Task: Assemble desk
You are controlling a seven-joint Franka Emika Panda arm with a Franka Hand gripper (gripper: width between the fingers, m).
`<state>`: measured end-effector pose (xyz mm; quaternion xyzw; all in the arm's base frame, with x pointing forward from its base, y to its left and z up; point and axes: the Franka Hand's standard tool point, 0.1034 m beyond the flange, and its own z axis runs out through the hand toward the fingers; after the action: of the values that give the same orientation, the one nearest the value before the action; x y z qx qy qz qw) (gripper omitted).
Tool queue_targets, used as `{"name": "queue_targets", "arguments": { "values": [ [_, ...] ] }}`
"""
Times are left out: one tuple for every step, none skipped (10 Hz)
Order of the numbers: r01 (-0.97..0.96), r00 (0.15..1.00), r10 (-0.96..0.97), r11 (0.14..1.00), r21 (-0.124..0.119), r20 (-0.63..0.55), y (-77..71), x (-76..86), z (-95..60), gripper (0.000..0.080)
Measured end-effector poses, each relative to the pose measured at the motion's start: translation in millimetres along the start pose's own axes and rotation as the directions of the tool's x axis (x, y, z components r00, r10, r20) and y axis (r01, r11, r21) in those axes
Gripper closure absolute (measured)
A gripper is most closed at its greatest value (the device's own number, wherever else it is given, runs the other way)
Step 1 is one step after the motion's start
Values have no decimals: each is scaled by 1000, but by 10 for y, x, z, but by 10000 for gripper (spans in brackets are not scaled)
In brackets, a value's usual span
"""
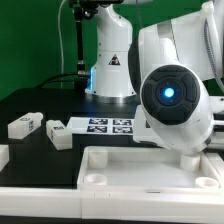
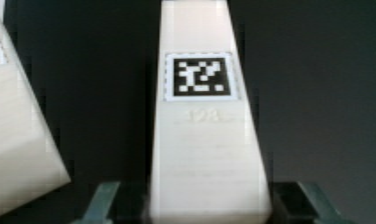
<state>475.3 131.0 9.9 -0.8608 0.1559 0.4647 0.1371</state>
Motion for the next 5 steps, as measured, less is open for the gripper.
{"name": "queue_targets", "arguments": {
  "values": [
    [10, 1000, -10, 1000, 1, -5, -5, -27, -53, 512],
    [34, 999, -34, 999, 1, 0, 6, -131, -190, 512],
    [63, 998, -63, 998, 11, -9, 31, -314, -474, 512],
    [76, 997, -76, 997, 16, -19, 48, -419, -629, 512],
    [92, 995, -92, 996, 16, -33, 43, -496, -758, 511]
  ]
}}
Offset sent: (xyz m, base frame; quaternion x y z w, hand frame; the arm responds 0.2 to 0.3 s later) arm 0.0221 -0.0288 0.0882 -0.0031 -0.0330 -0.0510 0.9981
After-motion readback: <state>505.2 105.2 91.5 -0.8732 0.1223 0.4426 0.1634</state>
